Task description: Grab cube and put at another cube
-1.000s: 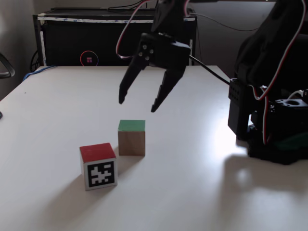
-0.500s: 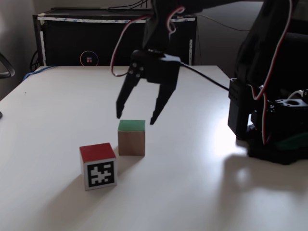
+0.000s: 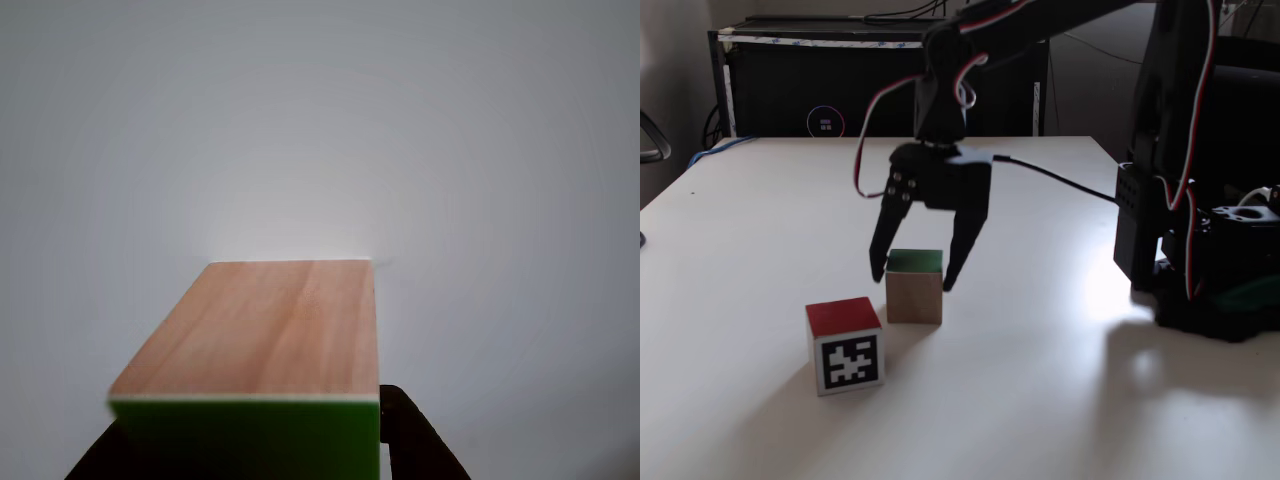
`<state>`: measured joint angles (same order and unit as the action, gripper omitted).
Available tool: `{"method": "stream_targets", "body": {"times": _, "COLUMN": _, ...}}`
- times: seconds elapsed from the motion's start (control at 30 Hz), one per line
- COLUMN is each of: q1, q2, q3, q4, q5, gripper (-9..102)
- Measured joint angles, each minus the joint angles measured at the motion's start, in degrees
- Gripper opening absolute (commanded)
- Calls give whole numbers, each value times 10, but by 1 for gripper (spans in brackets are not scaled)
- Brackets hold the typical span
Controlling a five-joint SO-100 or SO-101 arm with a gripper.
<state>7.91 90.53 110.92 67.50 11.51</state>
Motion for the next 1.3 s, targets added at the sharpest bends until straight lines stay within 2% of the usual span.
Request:
{"method": "stream_targets", "body": {"times": 0.23, "q1": -1, "q2": -33, "q3": -15, "q4": -7, "q5": 5, "gripper": 29}}
{"method": "stream_targets", "body": {"times": 0.53, "q1": -2, "q2": -50, "q3": -45, "q4": -13, "q5": 14, "gripper": 13}}
{"method": "stream_targets", "body": {"times": 0.77, "q1": -3, "q2": -50, "q3": -56, "q4": -8, "q5": 20, "gripper": 10}}
{"method": "stream_targets", "body": {"times": 1.3, "q1": -91, "q2": 50, "q3": -173, "q4": 152, "q5": 88, "gripper": 10}}
